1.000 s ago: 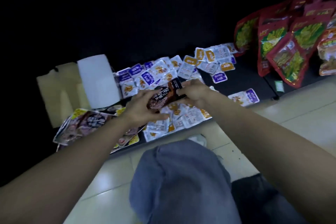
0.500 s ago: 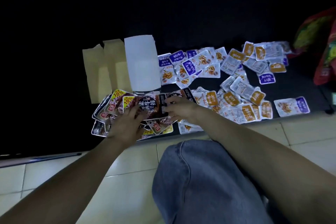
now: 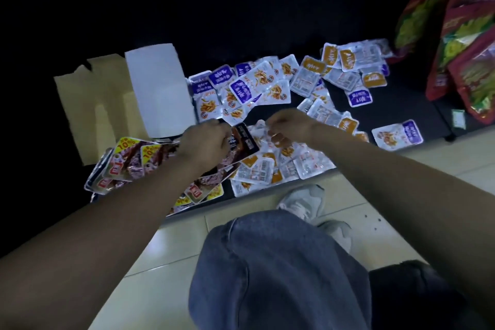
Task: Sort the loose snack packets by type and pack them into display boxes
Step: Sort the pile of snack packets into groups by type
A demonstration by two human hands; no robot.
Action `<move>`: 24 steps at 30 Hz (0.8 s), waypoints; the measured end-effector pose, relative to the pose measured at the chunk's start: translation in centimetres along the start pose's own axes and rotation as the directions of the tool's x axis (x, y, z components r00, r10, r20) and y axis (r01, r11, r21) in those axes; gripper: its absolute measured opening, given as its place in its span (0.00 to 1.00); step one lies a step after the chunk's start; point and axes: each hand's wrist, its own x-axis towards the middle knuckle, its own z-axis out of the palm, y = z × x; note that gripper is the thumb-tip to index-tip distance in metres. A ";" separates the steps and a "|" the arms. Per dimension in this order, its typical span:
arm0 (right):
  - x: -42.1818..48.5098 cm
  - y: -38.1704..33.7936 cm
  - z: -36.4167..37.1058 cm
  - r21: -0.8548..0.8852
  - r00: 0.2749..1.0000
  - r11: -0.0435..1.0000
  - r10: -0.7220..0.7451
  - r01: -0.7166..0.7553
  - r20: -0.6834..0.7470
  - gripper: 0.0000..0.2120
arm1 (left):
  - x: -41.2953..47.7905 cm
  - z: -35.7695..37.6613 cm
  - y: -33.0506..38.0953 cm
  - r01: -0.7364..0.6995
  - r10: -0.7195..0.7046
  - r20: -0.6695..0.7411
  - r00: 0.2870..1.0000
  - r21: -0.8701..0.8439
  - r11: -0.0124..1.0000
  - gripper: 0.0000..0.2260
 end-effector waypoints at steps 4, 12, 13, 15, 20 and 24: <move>0.0 3.5 -5.9 -0.269 0.992 0.962 -0.068 0.037 -0.108 0.11 | 4.6 1.4 5.2 -0.100 0.105 0.086 0.991 -0.060 0.993 0.11; 0.4 12.2 -5.7 -0.797 0.964 0.570 -0.261 0.201 0.056 0.41 | 7.0 7.9 8.4 0.014 -0.036 0.252 0.967 0.087 0.996 0.35; 0.6 12.8 -5.1 -0.835 0.964 0.513 -0.257 0.199 0.071 0.42 | 6.8 8.3 8.1 0.031 -0.056 0.267 0.962 0.099 0.995 0.38; 0.8 13.5 -4.9 -0.863 0.958 0.466 -0.278 0.194 0.065 0.42 | 6.3 8.9 7.5 0.018 -0.052 0.267 0.962 0.128 0.992 0.41; 1.0 12.6 -5.4 -0.851 0.941 0.498 -0.337 0.166 -0.014 0.40 | 4.9 8.6 5.8 0.025 -0.041 0.131 0.991 0.119 0.993 0.35; 1.4 9.2 -2.5 -0.819 0.875 0.472 -0.478 0.326 0.073 0.41 | 3.6 8.0 3.4 0.072 -0.096 0.151 0.984 0.158 0.985 0.33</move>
